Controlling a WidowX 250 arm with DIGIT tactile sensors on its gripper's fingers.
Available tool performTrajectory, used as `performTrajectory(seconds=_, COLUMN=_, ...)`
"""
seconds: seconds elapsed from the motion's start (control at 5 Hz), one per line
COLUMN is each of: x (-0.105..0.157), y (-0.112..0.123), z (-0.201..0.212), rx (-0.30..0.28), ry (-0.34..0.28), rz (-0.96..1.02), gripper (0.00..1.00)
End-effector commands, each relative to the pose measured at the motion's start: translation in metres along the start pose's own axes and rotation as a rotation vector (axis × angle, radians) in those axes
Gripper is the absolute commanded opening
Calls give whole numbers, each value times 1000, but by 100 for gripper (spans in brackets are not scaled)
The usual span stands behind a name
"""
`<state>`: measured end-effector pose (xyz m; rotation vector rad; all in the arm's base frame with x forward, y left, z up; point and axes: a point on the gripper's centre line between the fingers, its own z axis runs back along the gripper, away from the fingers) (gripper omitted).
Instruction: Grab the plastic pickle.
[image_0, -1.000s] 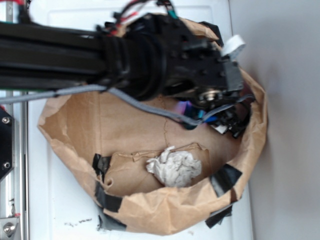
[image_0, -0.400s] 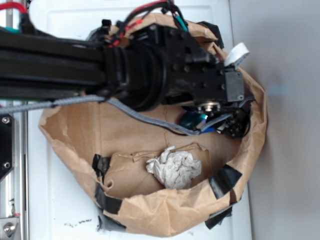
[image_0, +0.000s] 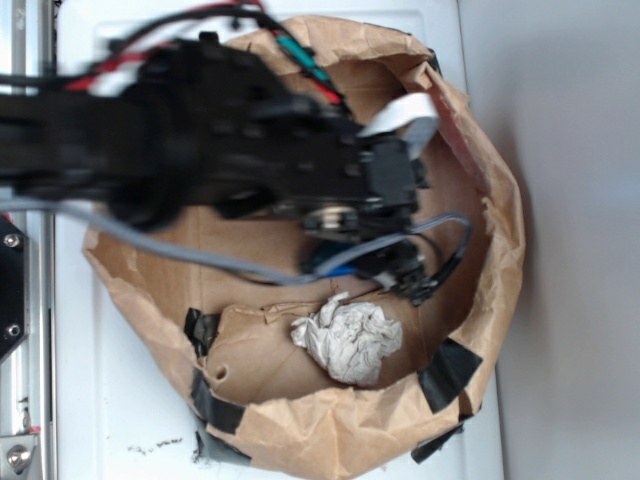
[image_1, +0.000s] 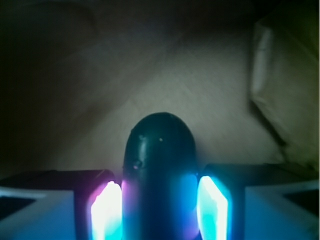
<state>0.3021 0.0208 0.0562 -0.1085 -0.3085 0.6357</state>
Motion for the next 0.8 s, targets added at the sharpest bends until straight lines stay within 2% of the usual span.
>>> performTrajectory(seconds=0.0, x=-14, y=20, z=56, rx=-126, ry=-39, rz=-393, gripper=0)
performTrajectory(seconds=0.2, x=-17, y=29, z=73, rx=-100, ry=26, rz=-659, gripper=0)
performTrajectory(seconds=0.4, x=-26, y=42, z=86, rx=-144, ry=15, rz=-839, gripper=0)
performTrajectory(seconds=0.6, x=-32, y=48, z=92, rx=-106, ry=38, rz=-866, gripper=0)
